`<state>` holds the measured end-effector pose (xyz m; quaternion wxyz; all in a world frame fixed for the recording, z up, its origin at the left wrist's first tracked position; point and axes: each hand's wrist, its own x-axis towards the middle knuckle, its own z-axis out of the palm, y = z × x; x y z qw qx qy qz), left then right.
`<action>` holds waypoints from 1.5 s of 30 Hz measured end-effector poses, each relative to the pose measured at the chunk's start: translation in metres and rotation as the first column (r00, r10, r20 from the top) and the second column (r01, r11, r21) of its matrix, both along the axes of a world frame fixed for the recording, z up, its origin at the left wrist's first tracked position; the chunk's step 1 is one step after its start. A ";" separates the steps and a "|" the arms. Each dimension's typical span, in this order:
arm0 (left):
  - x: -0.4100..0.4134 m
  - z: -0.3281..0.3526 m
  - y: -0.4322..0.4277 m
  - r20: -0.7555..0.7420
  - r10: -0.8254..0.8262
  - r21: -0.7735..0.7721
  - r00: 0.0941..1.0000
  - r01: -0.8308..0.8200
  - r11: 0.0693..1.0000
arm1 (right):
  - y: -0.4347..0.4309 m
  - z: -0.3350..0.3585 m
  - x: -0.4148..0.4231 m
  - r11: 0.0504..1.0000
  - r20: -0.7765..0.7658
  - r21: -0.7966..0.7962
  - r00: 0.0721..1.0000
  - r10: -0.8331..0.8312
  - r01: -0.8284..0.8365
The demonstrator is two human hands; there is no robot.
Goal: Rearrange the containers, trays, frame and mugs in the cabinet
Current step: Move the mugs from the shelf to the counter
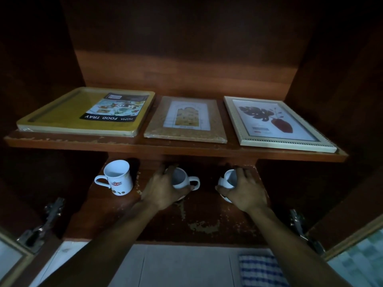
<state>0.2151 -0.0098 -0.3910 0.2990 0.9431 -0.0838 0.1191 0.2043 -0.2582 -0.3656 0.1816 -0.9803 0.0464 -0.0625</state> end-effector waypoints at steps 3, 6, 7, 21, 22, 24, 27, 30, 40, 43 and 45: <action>0.001 -0.002 0.000 -0.006 -0.001 -0.009 1.000 0.001 1.000 | -0.001 -0.001 0.000 1.000 0.002 -0.019 1.000 -0.003 0.003; 0.002 -0.002 0.000 -0.025 -0.005 -0.026 1.000 0.004 1.000 | -0.002 0.001 0.001 0.999 -0.028 -0.033 1.000 0.007 -0.008; 0.002 -0.002 0.000 -0.026 -0.001 -0.028 1.000 0.000 1.000 | -0.003 0.002 0.001 0.999 -0.038 -0.037 0.999 0.013 -0.014; -0.002 0.002 -0.005 0.055 0.039 -0.085 0.998 -0.034 0.996 | -0.006 0.007 -0.006 1.000 -0.069 -0.010 0.998 -0.016 0.016; -0.002 0.003 -0.005 0.067 0.039 -0.086 0.997 -0.033 0.996 | -0.006 0.008 -0.007 1.000 -0.061 -0.011 0.998 -0.017 0.016; -0.003 0.004 -0.004 0.074 0.036 -0.086 0.997 -0.030 0.996 | -0.006 0.010 -0.009 1.000 -0.047 -0.009 0.999 -0.023 0.023; -0.006 0.010 -0.003 0.063 0.031 -0.081 0.998 -0.026 0.996 | -0.006 0.014 -0.013 1.000 -0.032 -0.007 0.999 -0.021 0.021; -0.011 0.018 -0.003 0.081 0.024 -0.084 0.996 -0.017 0.996 | -0.006 0.019 -0.019 1.000 -0.016 -0.007 1.000 -0.019 0.018; -0.039 0.037 0.002 0.217 0.007 -0.078 0.976 0.010 0.997 | 0.001 0.042 -0.052 0.999 0.020 -0.033 1.000 -0.010 0.011; -0.047 0.041 0.005 0.234 0.006 -0.076 0.972 0.012 0.997 | 0.005 0.049 -0.066 0.999 0.041 -0.040 0.999 -0.021 0.023; -0.053 0.045 0.007 0.234 0.002 -0.082 0.972 0.017 0.997 | 0.008 0.053 -0.075 0.999 0.047 -0.047 0.999 -0.013 0.015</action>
